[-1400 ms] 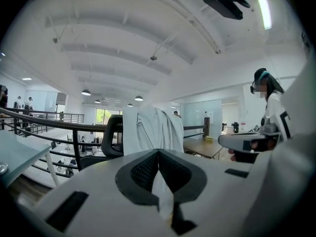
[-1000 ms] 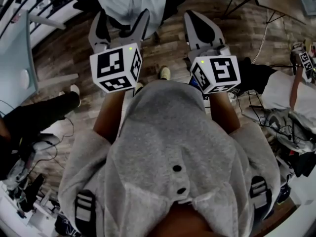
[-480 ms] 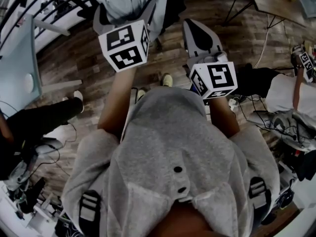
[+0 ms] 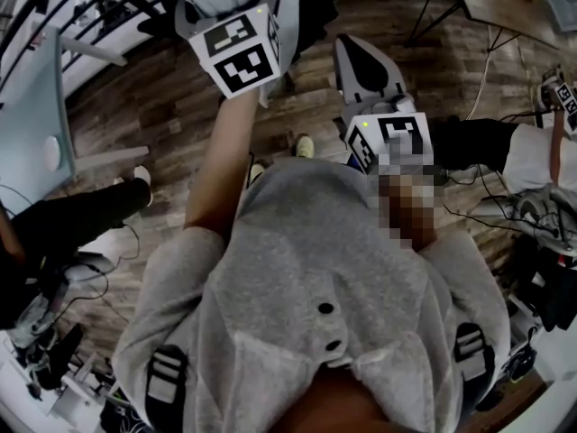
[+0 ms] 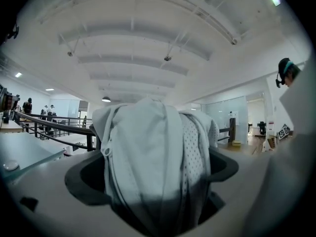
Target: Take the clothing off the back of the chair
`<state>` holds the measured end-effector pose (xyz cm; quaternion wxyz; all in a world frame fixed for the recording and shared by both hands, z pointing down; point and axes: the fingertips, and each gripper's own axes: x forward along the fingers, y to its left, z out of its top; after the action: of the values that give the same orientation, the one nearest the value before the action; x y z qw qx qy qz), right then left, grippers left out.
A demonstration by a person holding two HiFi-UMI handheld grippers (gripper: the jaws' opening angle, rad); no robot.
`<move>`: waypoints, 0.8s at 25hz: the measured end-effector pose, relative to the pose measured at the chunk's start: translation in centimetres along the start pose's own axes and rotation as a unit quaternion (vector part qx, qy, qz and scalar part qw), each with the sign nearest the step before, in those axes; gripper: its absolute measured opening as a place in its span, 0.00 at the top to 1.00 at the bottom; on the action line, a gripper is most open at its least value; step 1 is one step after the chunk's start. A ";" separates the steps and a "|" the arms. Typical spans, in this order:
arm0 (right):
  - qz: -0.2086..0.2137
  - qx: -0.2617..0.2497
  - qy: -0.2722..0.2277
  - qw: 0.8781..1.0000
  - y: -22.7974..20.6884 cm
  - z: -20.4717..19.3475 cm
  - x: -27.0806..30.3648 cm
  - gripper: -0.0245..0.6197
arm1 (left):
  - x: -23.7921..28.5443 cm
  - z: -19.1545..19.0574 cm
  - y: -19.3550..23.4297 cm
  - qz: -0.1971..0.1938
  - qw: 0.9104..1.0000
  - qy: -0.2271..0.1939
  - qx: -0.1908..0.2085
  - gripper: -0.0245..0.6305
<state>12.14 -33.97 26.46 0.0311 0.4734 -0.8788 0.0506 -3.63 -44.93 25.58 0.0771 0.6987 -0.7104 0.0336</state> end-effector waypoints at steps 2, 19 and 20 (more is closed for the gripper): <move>0.000 0.000 -0.001 1.000 -0.1 0.1 0.0 0.94 | 0.0 -0.2 0.3 0.000 1.000 0.003 0.000 0.09; 0.015 0.003 -0.011 1.000 0.8 0.7 -0.5 0.94 | -4.4 0.4 0.9 -0.040 0.999 -0.011 -0.019 0.81; 0.015 0.004 -0.012 1.000 0.8 0.7 -0.5 0.95 | -4.6 0.5 1.3 -0.039 0.999 -0.015 -0.023 0.81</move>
<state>11.74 -33.21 25.63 0.0180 0.4609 -0.8859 0.0485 -4.94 -40.48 24.47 0.0839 0.7241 -0.6846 0.0040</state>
